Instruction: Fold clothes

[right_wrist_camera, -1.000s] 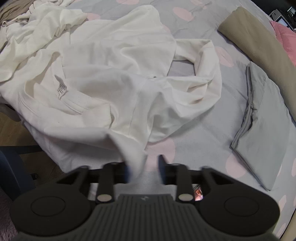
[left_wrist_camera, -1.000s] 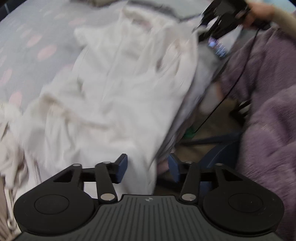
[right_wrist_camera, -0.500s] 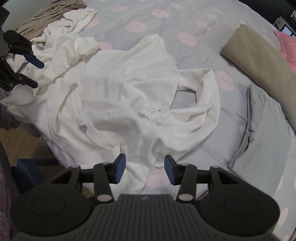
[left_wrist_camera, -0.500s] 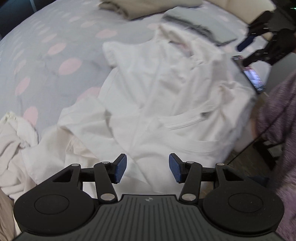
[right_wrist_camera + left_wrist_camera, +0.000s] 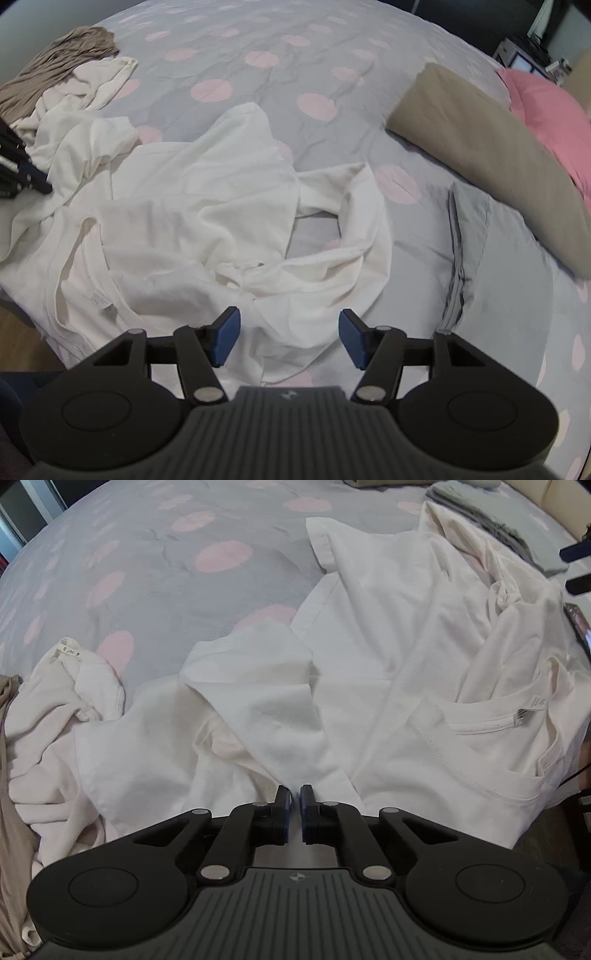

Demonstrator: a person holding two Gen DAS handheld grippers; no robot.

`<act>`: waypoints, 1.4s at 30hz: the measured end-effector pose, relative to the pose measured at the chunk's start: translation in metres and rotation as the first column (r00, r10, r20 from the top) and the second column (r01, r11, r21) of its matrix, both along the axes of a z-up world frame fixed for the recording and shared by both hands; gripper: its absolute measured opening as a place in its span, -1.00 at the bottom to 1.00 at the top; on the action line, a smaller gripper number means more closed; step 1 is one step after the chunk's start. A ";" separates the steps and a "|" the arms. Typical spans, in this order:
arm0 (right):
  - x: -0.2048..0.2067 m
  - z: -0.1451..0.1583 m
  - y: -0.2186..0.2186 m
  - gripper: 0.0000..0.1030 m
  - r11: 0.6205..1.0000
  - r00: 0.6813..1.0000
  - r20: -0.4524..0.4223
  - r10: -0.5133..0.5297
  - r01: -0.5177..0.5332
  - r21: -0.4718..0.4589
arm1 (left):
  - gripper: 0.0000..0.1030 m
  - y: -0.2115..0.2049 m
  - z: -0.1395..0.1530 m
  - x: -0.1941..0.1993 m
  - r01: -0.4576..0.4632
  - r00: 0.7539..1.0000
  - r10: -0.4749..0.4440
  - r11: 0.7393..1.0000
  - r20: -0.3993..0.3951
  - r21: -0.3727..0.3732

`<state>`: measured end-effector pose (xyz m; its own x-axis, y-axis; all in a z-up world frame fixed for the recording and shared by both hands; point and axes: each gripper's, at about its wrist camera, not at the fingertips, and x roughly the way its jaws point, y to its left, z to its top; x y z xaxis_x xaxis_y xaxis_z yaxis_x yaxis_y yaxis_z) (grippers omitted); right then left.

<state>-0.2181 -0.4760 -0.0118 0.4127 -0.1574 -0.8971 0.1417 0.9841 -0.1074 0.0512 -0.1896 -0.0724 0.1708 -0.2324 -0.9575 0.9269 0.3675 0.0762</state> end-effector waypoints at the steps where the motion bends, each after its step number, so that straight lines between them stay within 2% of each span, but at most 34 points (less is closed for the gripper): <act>1: 0.000 0.000 0.003 0.21 1.000 1.000 0.005 0.018 -0.018 0.003 | -0.99 0.001 0.002 0.000 -0.003 1.000 0.003 1.000 -0.001 -0.004; 5: 0.001 -0.003 0.015 0.21 0.998 0.998 0.007 0.064 -0.064 0.024 | -1.00 0.013 0.014 0.002 -0.030 0.999 0.031 0.999 0.039 -0.014; 11: 0.002 -0.008 0.023 0.21 0.996 0.996 -0.030 0.082 -0.080 0.050 | -1.00 0.051 0.036 0.022 -0.150 0.984 0.153 0.988 0.096 -0.035; 14: 0.001 -0.008 0.021 0.28 0.994 0.998 -0.035 0.054 -0.051 0.101 | -1.00 0.073 0.043 0.032 -0.210 0.964 0.210 0.978 0.163 -0.017; 16: 0.000 -0.007 0.021 0.30 0.989 0.999 -0.024 0.049 -0.045 0.139 | -1.00 0.090 0.047 0.041 -0.263 0.950 0.262 0.965 0.173 -0.015; 19: 0.000 -0.008 0.025 0.31 0.990 0.998 -0.030 0.057 -0.052 0.132 | -1.00 0.111 0.051 0.049 -0.319 0.918 0.306 0.948 0.250 0.011; 21: 0.001 -0.009 0.027 0.31 0.990 0.997 -0.040 0.065 -0.059 0.127 | -1.00 0.119 0.049 0.052 -0.331 0.897 0.296 0.942 0.327 0.055; 22: 0.001 -0.010 0.028 0.31 0.990 0.997 -0.045 0.066 -0.060 0.125 | -1.00 0.123 0.049 0.053 -0.330 0.899 0.298 0.943 0.321 0.046; 24: 0.003 -0.012 0.029 0.31 0.991 0.996 -0.056 0.071 -0.063 0.122 | -0.99 0.129 0.053 0.056 -0.349 0.904 0.338 0.937 0.262 -0.003; 26: 0.003 -0.014 0.030 0.31 0.991 0.995 -0.066 0.072 -0.063 0.118 | -0.91 0.130 0.058 0.053 -0.336 0.913 0.336 0.941 0.230 -0.038; 28: 0.003 -0.015 0.029 0.31 0.992 0.995 -0.072 0.071 -0.062 0.113 | -0.52 0.126 0.064 0.046 -0.306 0.924 0.312 0.950 0.219 -0.064; 31: 0.001 -0.016 0.029 0.31 0.991 0.995 -0.074 0.072 -0.063 0.115 | -0.24 0.119 0.075 0.031 -0.239 0.939 0.261 0.964 0.226 -0.119; 33: -0.001 -0.017 0.030 0.31 0.989 0.994 -0.074 0.079 -0.069 0.131 | -0.15 0.111 0.080 0.022 -0.181 0.953 0.212 0.971 0.215 -0.154; 36: -0.005 -0.021 0.032 0.28 0.985 0.991 -0.083 0.102 -0.088 0.151 | -0.15 0.095 0.084 0.005 -0.077 0.975 0.114 0.977 0.189 -0.197; 39: -0.010 -0.029 0.035 0.23 0.981 0.986 -0.107 0.128 -0.110 0.161 | -0.15 0.076 0.075 -0.011 0.031 0.990 -0.003 0.979 0.138 -0.202; 41: -0.013 -0.035 0.036 0.06 0.978 0.982 -0.122 0.142 -0.120 0.169 | -0.15 0.062 0.062 -0.022 0.101 0.988 -0.079 0.980 0.131 -0.169; 42: -0.015 -0.036 0.037 -0.09 0.976 0.981 -0.123 0.151 -0.128 0.176 | -0.15 0.056 0.055 -0.027 0.136 0.984 -0.117 0.979 0.132 -0.149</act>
